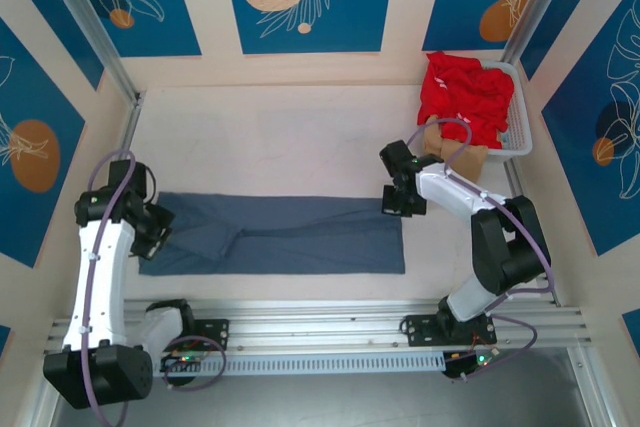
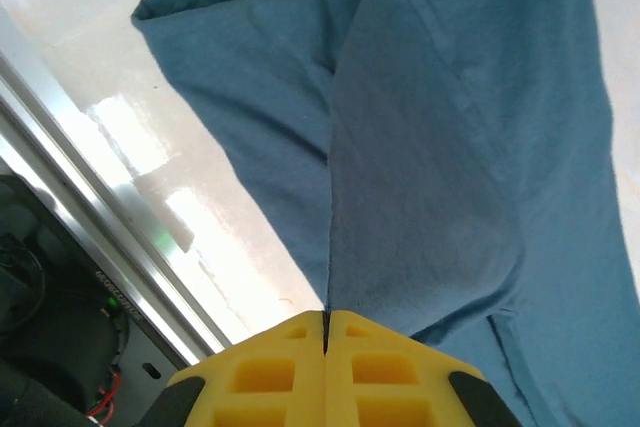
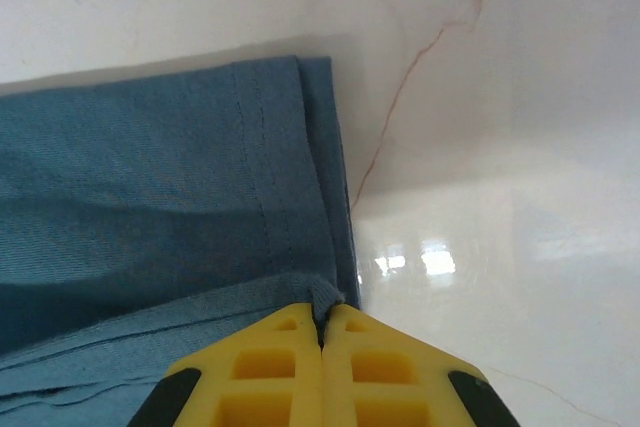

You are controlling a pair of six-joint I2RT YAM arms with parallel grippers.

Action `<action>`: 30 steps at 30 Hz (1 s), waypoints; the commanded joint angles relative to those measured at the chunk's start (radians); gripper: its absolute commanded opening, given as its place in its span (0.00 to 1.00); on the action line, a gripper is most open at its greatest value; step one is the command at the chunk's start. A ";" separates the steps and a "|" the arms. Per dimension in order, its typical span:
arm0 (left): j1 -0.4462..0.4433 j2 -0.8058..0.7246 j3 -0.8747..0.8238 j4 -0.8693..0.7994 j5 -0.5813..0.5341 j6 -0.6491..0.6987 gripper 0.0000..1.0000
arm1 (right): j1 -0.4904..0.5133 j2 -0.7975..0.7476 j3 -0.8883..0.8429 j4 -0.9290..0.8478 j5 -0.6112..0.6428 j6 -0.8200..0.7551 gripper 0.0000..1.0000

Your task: Fold and stack the t-shirts

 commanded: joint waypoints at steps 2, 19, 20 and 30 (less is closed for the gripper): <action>0.013 -0.024 -0.046 -0.030 -0.044 0.011 0.00 | 0.015 -0.032 -0.026 -0.037 0.003 0.038 0.00; 0.012 -0.061 -0.131 -0.021 -0.127 0.011 0.00 | 0.035 -0.100 -0.059 -0.091 0.030 0.106 0.16; 0.012 -0.062 -0.139 -0.020 -0.126 0.010 0.00 | 0.031 -0.108 -0.058 -0.099 0.031 0.115 0.19; 0.012 -0.051 -0.204 0.034 -0.102 -0.005 0.00 | -0.021 -0.104 -0.009 -0.098 -0.058 0.178 0.28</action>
